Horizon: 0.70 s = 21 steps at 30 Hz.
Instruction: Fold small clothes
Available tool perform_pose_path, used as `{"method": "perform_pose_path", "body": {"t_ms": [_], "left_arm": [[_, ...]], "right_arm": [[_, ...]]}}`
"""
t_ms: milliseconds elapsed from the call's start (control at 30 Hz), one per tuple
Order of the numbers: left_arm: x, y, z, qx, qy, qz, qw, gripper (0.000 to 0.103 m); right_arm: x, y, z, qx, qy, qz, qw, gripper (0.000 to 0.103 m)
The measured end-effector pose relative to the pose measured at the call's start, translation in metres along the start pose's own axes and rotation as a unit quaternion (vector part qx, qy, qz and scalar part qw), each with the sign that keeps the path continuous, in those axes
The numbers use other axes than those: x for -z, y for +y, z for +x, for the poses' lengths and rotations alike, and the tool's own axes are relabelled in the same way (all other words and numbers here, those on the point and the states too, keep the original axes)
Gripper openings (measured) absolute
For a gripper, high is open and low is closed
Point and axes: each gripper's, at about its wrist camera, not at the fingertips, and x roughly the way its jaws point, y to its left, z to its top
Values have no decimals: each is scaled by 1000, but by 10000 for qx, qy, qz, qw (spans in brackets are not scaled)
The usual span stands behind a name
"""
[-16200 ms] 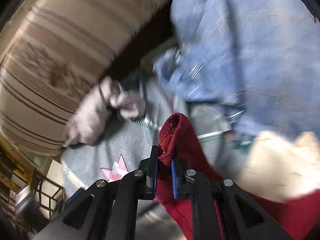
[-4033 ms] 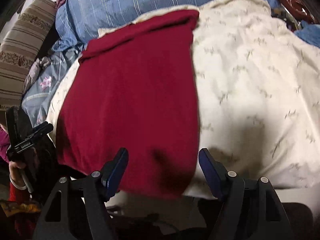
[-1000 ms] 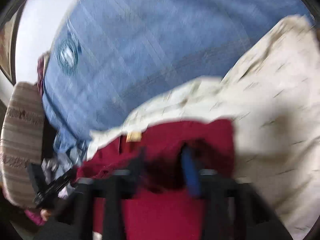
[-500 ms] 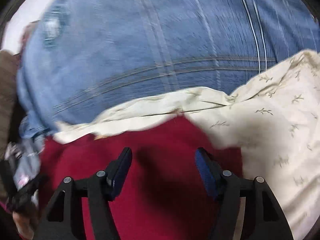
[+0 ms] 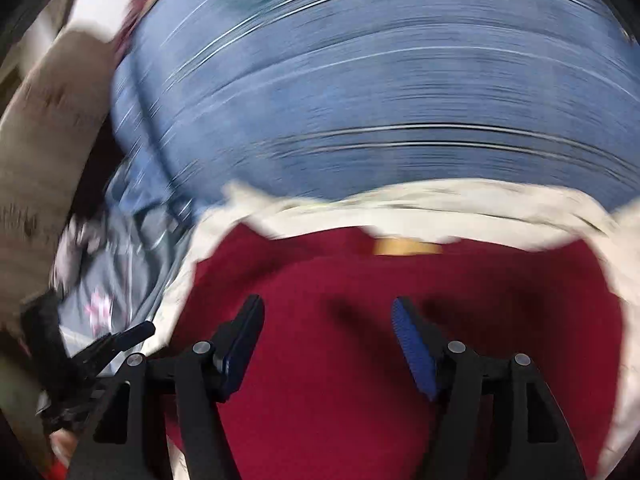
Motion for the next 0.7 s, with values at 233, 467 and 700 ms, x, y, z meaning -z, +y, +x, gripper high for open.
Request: {"method": "perform_pose_path", "body": {"t_ms": [233,467,700], "left_arm": [[22,10,-1,86,-54,-326,9994,83],[18,12,22,19,94,-157,9998,83],[20,12,20,-11,73,-111,9999,83]], "right_arm": [[-16,62,84,382,408,-181,9983,51],[-16,75,112,613,572,-427,9956,58],[-22,67,71,495,193,-159,9985,57]]}}
